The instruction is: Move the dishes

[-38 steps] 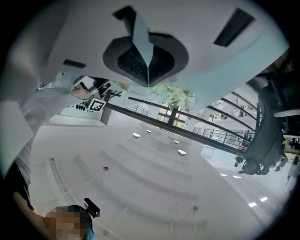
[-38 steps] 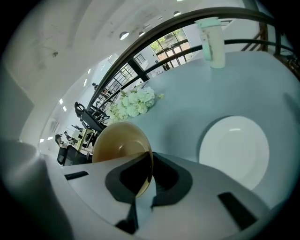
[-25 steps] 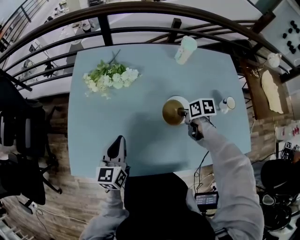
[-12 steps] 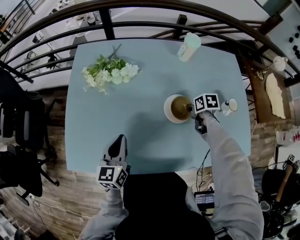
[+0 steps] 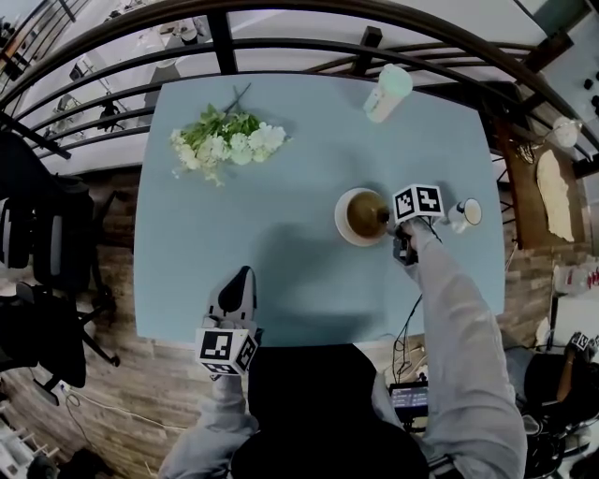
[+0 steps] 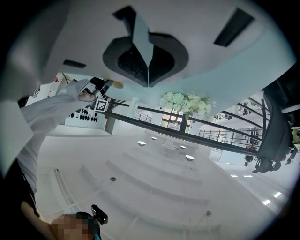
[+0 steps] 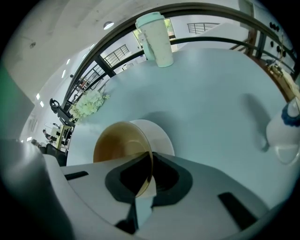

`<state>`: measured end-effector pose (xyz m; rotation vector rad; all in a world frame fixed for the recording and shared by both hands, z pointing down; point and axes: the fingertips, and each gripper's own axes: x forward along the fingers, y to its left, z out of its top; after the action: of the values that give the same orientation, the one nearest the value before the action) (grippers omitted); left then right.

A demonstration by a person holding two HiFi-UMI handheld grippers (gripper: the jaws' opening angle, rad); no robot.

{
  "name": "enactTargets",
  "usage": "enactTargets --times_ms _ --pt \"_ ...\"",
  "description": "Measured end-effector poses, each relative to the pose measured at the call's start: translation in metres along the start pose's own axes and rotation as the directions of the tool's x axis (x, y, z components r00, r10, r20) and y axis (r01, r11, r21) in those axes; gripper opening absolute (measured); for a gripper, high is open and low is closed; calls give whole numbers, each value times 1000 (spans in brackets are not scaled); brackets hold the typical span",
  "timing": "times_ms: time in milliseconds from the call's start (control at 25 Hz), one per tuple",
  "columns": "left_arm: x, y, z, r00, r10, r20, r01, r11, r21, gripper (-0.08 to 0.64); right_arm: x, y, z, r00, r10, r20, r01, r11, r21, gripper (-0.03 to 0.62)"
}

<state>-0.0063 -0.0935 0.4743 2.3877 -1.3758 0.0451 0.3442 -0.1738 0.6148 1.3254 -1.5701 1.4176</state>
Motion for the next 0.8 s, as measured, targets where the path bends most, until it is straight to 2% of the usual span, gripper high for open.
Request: enactTargets --times_ms 400,640,800 --pt "-5 -2 2 1000 1 13 0 1000 -20 17 -2 1 1 1000 -30 11 30 1000 3 26" --pt "-8 -3 2 1000 -1 15 2 1000 -19 17 -9 8 1 1000 -1 29 1 1000 6 208" --pt "-6 -8 4 1000 -14 22 14 1000 -11 17 -23 10 7 997 20 68 -19 1000 -10 302"
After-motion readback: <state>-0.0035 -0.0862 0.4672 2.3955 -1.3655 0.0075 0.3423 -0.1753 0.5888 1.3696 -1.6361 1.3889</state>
